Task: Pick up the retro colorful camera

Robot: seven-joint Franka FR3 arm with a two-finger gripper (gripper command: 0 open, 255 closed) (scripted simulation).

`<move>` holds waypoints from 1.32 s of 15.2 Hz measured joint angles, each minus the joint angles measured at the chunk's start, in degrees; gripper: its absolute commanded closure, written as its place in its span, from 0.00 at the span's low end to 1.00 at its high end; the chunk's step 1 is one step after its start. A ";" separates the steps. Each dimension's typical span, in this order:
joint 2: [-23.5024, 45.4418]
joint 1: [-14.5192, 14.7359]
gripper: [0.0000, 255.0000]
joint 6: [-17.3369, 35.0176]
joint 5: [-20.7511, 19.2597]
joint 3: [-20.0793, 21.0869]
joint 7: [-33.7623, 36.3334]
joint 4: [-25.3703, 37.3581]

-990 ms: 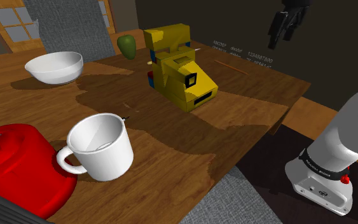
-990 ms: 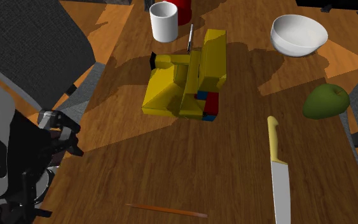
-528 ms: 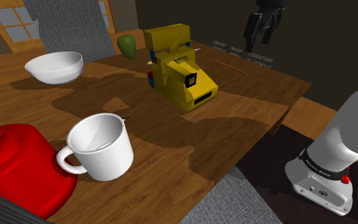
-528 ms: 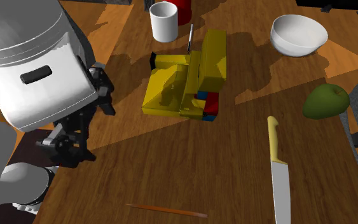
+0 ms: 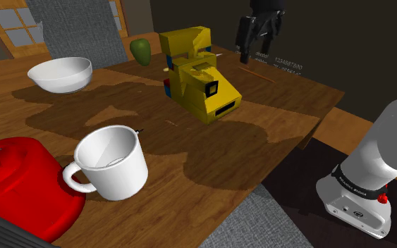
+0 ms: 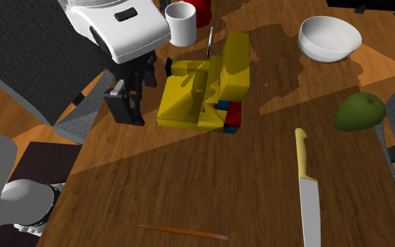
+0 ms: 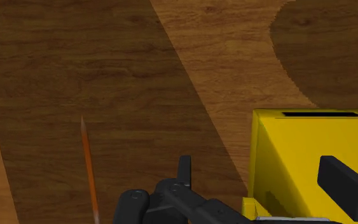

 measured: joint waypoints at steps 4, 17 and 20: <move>6.30 0.89 0.00 0.55 0.66 3.63 4.00 6.37; 18.45 3.10 0.00 5.06 -0.57 10.38 11.94 14.85; 18.13 3.09 1.00 6.71 -0.42 10.32 11.70 12.91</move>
